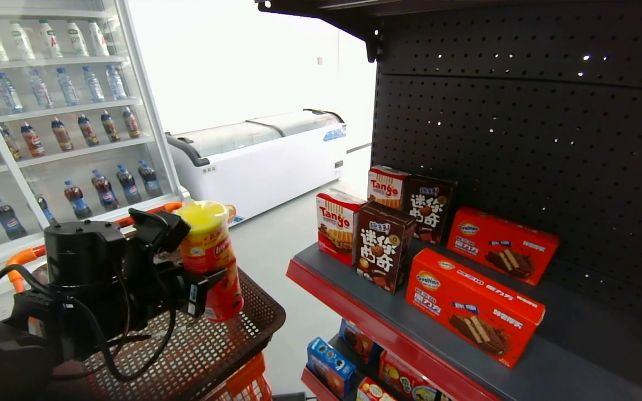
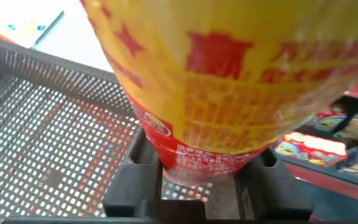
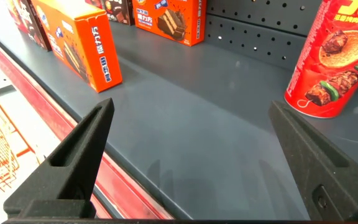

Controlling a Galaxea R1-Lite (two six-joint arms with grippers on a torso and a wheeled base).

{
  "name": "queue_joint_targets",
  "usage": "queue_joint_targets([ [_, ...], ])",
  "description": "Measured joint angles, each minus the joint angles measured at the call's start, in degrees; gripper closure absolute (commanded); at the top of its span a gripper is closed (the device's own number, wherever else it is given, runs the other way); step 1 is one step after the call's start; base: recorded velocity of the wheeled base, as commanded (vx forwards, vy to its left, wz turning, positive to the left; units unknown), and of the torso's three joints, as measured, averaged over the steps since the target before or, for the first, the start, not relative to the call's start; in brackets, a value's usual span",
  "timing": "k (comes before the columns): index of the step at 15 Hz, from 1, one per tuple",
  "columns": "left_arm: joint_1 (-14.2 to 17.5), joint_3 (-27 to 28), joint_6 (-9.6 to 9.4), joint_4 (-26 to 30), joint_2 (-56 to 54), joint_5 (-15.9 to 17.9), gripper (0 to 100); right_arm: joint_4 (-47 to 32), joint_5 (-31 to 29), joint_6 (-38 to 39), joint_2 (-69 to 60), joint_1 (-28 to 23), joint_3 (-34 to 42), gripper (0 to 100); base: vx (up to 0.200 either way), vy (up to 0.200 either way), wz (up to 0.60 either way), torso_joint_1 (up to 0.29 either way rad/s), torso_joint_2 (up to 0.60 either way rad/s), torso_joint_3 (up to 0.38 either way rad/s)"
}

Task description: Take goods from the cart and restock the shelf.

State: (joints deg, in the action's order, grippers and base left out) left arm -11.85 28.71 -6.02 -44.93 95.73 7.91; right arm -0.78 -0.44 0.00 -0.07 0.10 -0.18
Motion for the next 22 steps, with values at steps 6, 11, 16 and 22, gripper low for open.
queue_joint_targets([
  [6, -4.1, 3.2, 0.33, 10.6, -12.3, 3.2, 100, 0.0, 0.0, 0.0, 0.0, -0.1, 0.0, 0, 0.000, 0.000, 0.00, 0.000, 0.00, 0.000],
  [11, -4.5, 4.2, 3.67, 19.4, -20.2, 9.9, 100, 0.0, 0.0, 0.0, 0.0, 0.0, 0.0, 0, 0.000, 0.000, 0.00, 0.000, 0.00, 0.000],
  [16, -3.5, 6.0, 4.55, 22.8, -22.7, 11.0, 100, 0.0, 0.0, 0.0, 0.0, 0.0, 0.0, 0, 0.000, 0.000, 0.00, 0.000, 0.00, 0.000],
  [22, -6.4, 7.9, 4.25, 36.3, -28.3, 10.9, 100, 0.0, 0.0, 0.0, 0.0, 0.0, 0.0, 0, 0.000, 0.000, 0.00, 0.000, 0.00, 0.000],
])
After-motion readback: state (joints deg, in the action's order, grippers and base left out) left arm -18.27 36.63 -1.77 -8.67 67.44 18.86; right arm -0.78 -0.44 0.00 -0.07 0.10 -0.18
